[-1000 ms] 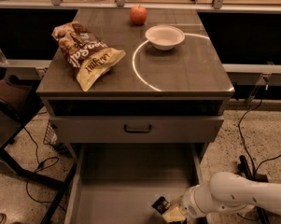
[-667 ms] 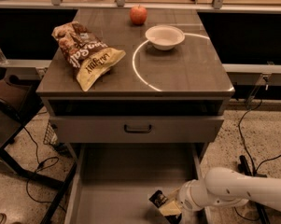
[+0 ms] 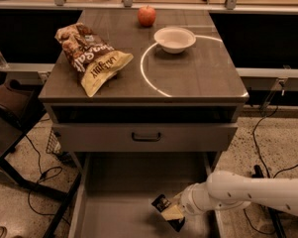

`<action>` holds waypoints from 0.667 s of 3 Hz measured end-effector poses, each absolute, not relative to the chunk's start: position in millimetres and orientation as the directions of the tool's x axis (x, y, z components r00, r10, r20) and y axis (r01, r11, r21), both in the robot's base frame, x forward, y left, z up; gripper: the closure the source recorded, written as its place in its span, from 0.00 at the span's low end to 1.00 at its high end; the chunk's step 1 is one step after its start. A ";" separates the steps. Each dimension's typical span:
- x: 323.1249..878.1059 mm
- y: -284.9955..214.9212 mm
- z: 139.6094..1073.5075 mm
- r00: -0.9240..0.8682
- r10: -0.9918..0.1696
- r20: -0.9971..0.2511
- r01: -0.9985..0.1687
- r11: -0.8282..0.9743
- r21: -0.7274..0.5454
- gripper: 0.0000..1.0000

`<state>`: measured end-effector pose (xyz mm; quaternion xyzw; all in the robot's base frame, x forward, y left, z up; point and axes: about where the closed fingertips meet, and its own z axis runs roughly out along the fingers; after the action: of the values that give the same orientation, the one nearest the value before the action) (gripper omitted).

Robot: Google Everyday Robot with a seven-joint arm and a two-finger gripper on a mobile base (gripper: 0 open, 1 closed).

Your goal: Place rxbar chocolate into middle drawer

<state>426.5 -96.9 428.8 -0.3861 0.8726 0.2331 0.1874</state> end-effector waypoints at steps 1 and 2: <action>435.7 -91.9 407.0 -0.649 -0.579 -0.493 -0.747 0.608 0.269 1.00; 434.9 -90.5 404.5 -0.651 -0.579 -0.491 -0.746 0.607 0.273 0.84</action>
Offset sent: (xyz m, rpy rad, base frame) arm 0.0089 0.0047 -0.0207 -0.0071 0.0141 -0.0168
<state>434.9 -90.5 404.5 -0.3773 0.8782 0.2325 0.1797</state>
